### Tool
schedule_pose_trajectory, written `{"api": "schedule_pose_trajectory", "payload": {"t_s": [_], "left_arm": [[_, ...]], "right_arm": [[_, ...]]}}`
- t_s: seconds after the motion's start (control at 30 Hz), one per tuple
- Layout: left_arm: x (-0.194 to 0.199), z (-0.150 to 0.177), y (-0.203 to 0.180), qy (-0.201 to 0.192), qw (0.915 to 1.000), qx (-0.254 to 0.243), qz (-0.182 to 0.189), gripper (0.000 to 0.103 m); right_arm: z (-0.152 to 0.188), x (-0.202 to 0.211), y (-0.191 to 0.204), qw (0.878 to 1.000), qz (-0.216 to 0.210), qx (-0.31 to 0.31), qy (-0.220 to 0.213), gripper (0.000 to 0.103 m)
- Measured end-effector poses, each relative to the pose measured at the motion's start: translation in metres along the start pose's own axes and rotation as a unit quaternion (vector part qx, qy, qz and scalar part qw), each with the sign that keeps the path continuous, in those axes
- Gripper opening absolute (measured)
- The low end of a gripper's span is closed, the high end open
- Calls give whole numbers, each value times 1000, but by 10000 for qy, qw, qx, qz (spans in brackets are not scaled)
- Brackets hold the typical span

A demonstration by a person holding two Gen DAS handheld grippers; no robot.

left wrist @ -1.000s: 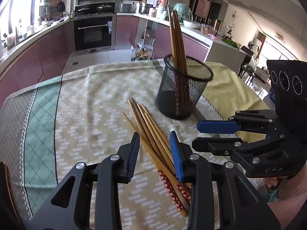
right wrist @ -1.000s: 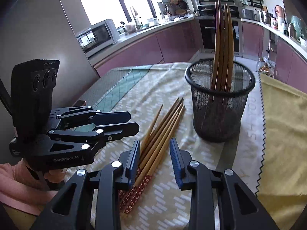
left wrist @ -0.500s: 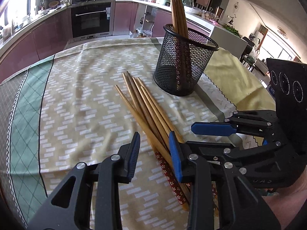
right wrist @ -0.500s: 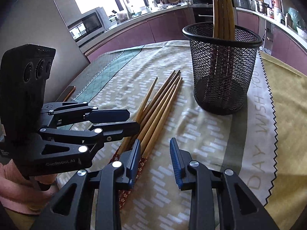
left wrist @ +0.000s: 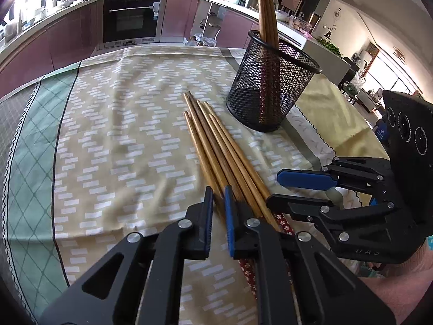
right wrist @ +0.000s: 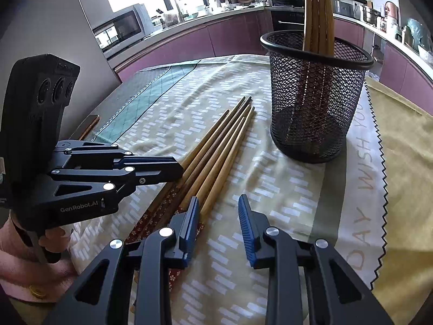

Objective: Organize utensils
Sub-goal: 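Grasp a chopstick from the pile with the left gripper while the right gripper grasps another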

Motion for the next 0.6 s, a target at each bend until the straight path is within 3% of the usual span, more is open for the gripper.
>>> {"api": "schedule_pose_trajectory", "payload": {"t_s": [0.6], "left_arm": [[-7, -6, 11, 85, 9987, -263, -417, 18]], "right_arm": [[-21, -21, 4, 9978, 603, 263, -101, 28]]}}
Point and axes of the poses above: each gripper's, at about its wrist camera, not at the fingertips, and x roughly against the way its jaws point, y to its left, z to its underside, the point moved 9 cm from there along -x, roughly the way its jaws point, and after that the axes turned 14 degrees about -x, right-handed, at the moved point
